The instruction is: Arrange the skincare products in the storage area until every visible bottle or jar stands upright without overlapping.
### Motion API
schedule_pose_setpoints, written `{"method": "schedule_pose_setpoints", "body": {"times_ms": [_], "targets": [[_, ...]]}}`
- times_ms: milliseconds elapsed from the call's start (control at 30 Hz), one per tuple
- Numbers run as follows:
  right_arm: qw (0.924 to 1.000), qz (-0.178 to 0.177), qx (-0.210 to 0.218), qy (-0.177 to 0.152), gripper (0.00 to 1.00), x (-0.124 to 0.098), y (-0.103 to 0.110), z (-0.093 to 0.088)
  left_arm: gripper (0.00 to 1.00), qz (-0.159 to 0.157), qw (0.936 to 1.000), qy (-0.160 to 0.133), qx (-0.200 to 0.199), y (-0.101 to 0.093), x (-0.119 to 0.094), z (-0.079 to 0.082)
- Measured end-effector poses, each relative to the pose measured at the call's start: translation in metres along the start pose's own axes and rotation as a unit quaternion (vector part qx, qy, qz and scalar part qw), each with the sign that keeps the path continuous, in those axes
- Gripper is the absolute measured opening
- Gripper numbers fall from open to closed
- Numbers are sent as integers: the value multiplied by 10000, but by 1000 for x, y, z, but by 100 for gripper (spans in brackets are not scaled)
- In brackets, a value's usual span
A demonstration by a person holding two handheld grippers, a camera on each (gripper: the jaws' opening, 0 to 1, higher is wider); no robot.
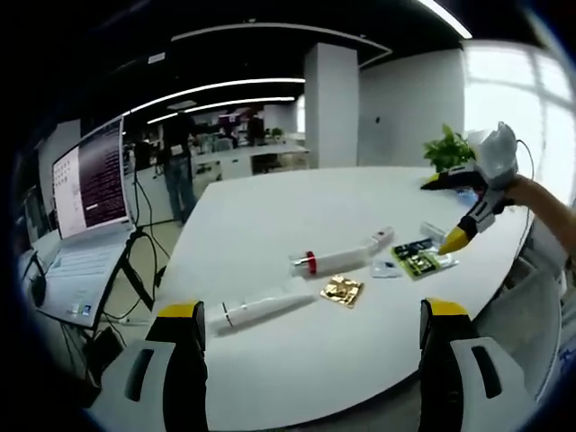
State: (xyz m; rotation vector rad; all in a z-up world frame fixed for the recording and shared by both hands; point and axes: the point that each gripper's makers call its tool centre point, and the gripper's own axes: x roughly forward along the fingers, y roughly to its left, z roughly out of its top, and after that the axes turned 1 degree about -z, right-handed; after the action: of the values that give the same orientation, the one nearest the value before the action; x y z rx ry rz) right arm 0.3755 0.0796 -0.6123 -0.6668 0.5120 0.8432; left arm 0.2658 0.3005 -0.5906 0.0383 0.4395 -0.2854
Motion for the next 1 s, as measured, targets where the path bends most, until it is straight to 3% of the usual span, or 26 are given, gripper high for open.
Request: {"method": "schedule_pose_setpoints", "body": {"times_ms": [367, 667, 933, 1000], "targets": [[9972, 554, -354, 365, 96, 46, 1, -4, 97, 83, 9999, -12, -107, 6, -3, -3], [9937, 871, -483, 510, 93, 74, -5, 7, 97, 144, 9995, 12, -265, 9, -3, -11], [9869, 1148, -901, 686, 85, 101, -11, 14, 97, 288, 9988, 15, -391, 19, -8, -16], [9848, 1219, -854, 898, 81, 107, -11, 12, 97, 318, 9986, 33, -421, 20, -9, -18]]}}
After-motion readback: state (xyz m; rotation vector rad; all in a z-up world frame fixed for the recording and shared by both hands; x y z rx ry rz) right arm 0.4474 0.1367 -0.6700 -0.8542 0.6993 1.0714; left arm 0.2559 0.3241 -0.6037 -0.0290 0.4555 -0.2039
